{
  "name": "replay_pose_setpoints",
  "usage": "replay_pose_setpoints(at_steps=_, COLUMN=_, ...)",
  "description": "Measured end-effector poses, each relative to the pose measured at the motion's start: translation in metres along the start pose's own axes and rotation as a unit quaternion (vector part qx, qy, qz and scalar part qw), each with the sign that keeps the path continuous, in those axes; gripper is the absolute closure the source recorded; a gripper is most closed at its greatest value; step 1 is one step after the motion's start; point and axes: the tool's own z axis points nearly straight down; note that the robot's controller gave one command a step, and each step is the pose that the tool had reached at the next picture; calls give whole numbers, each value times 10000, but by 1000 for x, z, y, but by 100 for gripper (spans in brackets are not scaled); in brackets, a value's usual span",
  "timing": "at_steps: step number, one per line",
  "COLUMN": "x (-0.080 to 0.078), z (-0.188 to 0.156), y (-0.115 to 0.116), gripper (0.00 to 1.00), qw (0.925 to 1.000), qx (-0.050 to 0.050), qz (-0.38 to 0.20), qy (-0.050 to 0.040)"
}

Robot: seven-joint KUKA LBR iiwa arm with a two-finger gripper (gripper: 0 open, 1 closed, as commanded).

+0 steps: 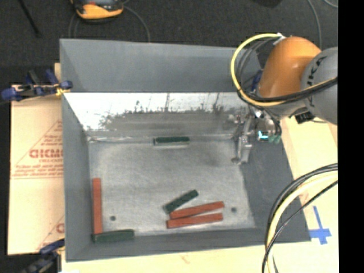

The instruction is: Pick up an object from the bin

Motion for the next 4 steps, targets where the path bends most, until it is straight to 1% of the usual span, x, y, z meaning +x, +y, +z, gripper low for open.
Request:
replay_pose_setpoints(at_steps=1, x=-2, z=-5, y=0, gripper=0, qw=10000, qx=7, qz=-8, qy=-38)
replay_pose_setpoints(at_steps=2, x=37, z=32, y=35, gripper=0, qw=9999, qx=16, qz=-81, qy=-66)
replay_pose_setpoints(at_steps=3, x=96, z=43, y=50, gripper=0, qw=9998, qx=-11, qz=-174, qy=-9)
replay_pose_setpoints(at_steps=4, x=109, z=47, y=73, gripper=0, qw=10000, qx=1, qz=2, qy=3)
